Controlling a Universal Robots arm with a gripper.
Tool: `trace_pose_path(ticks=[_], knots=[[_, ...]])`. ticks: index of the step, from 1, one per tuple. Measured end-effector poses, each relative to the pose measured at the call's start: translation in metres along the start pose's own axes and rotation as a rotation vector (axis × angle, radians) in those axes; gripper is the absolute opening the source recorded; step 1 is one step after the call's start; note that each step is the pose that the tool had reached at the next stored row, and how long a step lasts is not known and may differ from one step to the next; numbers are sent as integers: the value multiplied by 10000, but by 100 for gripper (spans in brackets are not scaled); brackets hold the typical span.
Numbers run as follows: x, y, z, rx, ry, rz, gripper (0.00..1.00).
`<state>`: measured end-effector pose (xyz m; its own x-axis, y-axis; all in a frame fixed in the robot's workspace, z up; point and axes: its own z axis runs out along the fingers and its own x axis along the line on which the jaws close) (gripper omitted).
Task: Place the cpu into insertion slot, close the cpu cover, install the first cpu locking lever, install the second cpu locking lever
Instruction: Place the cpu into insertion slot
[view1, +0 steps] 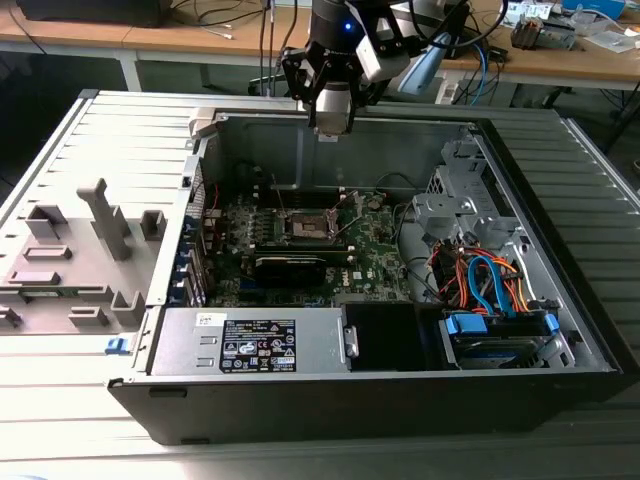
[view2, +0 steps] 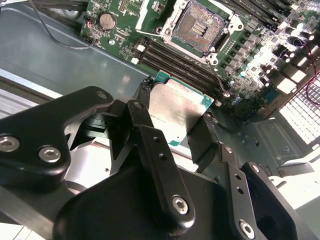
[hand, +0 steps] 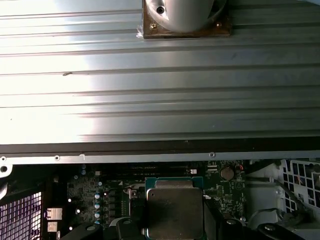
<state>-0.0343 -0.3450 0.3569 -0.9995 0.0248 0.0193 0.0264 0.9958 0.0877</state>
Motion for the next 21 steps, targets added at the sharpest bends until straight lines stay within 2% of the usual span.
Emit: trace_pose_path(ticks=[8, 10, 21], knots=[[0, -3, 5, 0, 0, 0, 55], [-2, -31, 52, -1, -1, 0, 55], [-2, -49, 62, 0, 0, 1, 55]])
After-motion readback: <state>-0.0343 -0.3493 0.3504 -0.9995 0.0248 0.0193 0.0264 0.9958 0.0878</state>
